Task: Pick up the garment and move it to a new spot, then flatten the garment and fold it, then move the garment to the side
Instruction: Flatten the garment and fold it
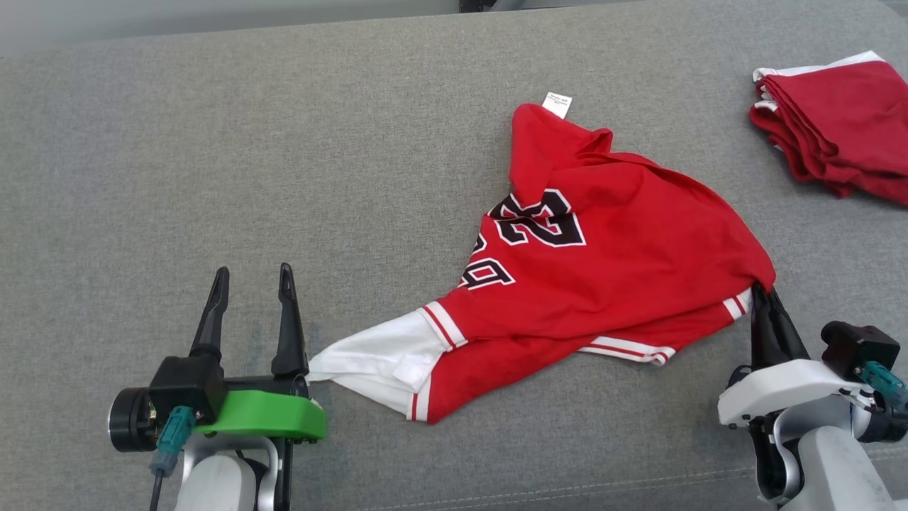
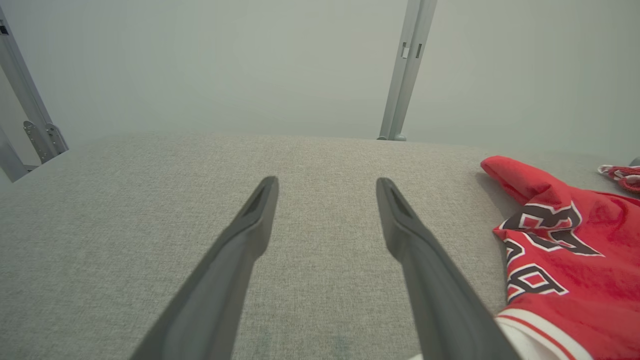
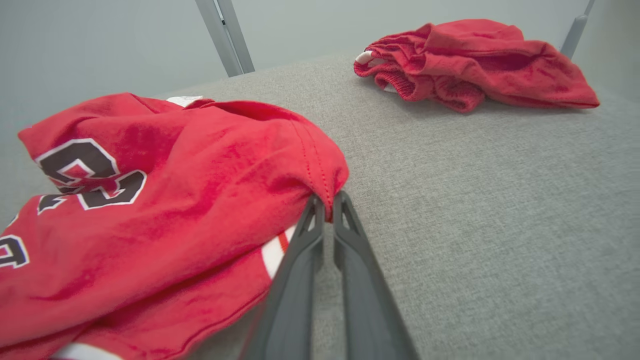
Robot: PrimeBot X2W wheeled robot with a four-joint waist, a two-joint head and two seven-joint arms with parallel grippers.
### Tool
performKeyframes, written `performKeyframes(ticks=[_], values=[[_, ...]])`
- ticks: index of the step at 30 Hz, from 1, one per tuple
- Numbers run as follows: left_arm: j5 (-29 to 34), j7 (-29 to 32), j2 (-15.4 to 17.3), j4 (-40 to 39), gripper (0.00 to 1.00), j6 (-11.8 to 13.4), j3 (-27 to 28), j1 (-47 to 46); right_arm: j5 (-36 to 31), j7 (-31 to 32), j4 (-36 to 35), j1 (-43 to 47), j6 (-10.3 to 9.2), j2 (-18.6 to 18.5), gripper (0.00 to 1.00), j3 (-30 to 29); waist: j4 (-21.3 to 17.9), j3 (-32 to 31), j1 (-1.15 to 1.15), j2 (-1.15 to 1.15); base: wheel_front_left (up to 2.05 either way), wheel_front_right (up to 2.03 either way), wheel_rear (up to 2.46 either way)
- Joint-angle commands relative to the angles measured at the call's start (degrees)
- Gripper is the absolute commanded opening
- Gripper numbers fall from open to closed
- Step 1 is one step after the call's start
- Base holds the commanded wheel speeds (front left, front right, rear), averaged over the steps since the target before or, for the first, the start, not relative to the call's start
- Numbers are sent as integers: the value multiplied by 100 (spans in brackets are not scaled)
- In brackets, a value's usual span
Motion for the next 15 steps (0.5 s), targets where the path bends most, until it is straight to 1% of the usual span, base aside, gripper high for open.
performKeyframes(ticks=[1,4,5,6,7,8,13,15], values=[[-30,-12,9,8,100,-14,-6,47,-55,15,-9,104,-9,-17,0,-36,3,4,0,0,0,0,0],[-41,-12,9,10,100,-5,-22,16,-100,16,171,98,-9,-17,0,-158,6,22,0,0,0,0,0],[-43,-13,9,15,100,-9,-30,6,-185,-7,252,78,-9,-20,2,-228,12,28,0,0,0,0,0],[-44,-12,9,17,100,-16,-38,-7,-227,-27,321,40,-9,-21,27,-280,21,36,0,0,0,0,0],[-43,-12,9,25,100,-24,-45,-19,-257,-53,381,2,-9,-16,72,-300,30,39,0,0,0,0,0],[-42,-12,9,27,100,-23,-45,-27,-256,-71,425,-25,-9,-15,100,-319,35,40,0,0,0,0,0],[-37,-12,9,28,100,-7,-20,13,-220,-133,321,32,-8,-17,100,-353,21,32,0,0,0,0,0],[-49,-12,9,29,100,-16,-19,25,-38,-148,168,101,-8,-15,100,-270,18,25,0,0,0,0,0]])
